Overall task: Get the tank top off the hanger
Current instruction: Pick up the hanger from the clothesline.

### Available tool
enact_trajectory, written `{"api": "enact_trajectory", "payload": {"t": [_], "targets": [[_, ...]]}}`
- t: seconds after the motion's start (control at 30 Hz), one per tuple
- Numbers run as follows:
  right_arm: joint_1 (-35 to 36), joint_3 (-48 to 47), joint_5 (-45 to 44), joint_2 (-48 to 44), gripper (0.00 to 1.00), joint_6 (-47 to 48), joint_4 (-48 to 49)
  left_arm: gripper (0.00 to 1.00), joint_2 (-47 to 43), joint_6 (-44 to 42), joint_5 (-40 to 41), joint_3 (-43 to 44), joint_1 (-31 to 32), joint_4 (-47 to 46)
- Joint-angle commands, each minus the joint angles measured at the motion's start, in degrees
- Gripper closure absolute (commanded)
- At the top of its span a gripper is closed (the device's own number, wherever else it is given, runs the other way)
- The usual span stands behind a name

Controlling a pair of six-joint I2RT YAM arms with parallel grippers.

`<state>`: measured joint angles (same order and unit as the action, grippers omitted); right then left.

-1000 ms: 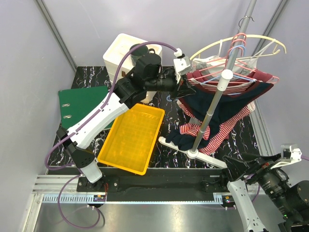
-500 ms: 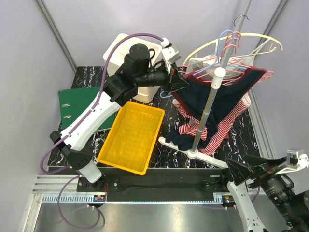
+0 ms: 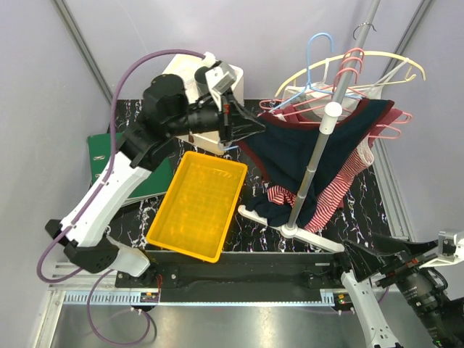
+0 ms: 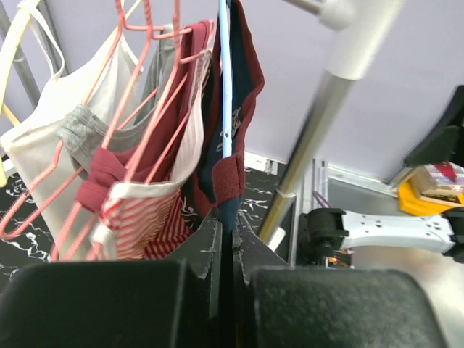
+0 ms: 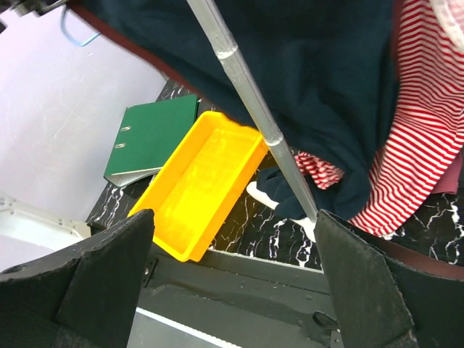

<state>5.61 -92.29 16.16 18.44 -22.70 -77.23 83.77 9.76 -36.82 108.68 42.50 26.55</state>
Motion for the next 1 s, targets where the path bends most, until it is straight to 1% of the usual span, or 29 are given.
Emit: {"api": "enact_trajectory", "payload": {"t": [0.0, 0.07, 0.17, 0.23, 0.37, 0.43, 0.47, 0.6, 0.63, 0.7, 0.73, 0.8, 0.9, 0.93, 0.97], "targets": [[-0.2, -1.8, -1.6, 2.2, 0.00, 2.1, -2.0, 1.00, -8.2, 2.5, -5.5, -5.5, -1.4, -7.8], [-0.2, -2.0, -1.3, 2.5, 0.00, 2.5, -2.2, 1.00, -10.1, 2.5, -8.9, -8.6, -2.2, -7.8], [-0.2, -2.5, -1.0, 3.2, 0.00, 3.2, -2.5, 1.00, -11.2, 2.4, -12.7, -10.8, -4.4, -6.5], [-0.2, -2.7, -0.9, 3.4, 0.00, 3.5, -2.5, 1.00, -12.5, 2.0, -13.3, -11.6, -6.5, -5.2], [-0.2, -3.3, -0.4, 4.0, 0.00, 4.3, -2.5, 1.00, -16.9, 2.1, -16.2, -17.1, -10.6, -4.4], [-0.2, -4.6, -1.0, 4.7, 0.00, 5.8, -3.2, 1.00, -19.8, 1.8, -17.0, -18.8, -12.8, -3.5], [-0.2, -5.4, -1.4, 4.9, 0.00, 6.4, -4.3, 1.00, -20.7, 1.5, -17.8, -20.1, -13.5, -1.6], [-0.2, -11.4, -1.5, 7.4, 0.00, 9.6, -6.9, 1.00, -27.7, 4.2, -22.5, -25.6, -17.4, 1.0], [0.0, -11.9, 0.2, 7.6, 0.00, 9.6, -6.7, 1.00, -31.1, 4.3, -21.6, -27.7, -17.8, 2.5], [0.1, -11.4, 4.5, 8.0, 0.00, 9.0, -5.8, 1.00, -35.0, 3.9, -20.3, -30.1, -18.0, 4.2], [0.1, -10.9, 5.5, 8.3, 0.00, 8.8, -5.0, 1.00, -38.5, 3.8, -18.2, -31.0, -18.0, 5.7], [0.1, -8.6, 5.8, 9.2, 0.00, 8.0, -4.2, 1.00, -41.3, 4.5, -15.2, -32.1, -17.9, 7.4], [0.3, -5.6, 6.2, 10.8, 0.00, 7.9, -3.1, 1.00, -45.9, 4.8, -7.2, -32.7, -18.0, 12.6], [0.4, -5.1, 6.9, 11.1, 0.00, 7.8, -2.3, 1.00, -47.0, 4.8, -0.6, -32.0, -17.9, 15.8], [0.5, -4.5, 7.7, 11.4, 0.00, 7.3, -1.8, 1.00, -49.9, 4.4, 2.9, -31.7, -18.0, 17.3]]}}
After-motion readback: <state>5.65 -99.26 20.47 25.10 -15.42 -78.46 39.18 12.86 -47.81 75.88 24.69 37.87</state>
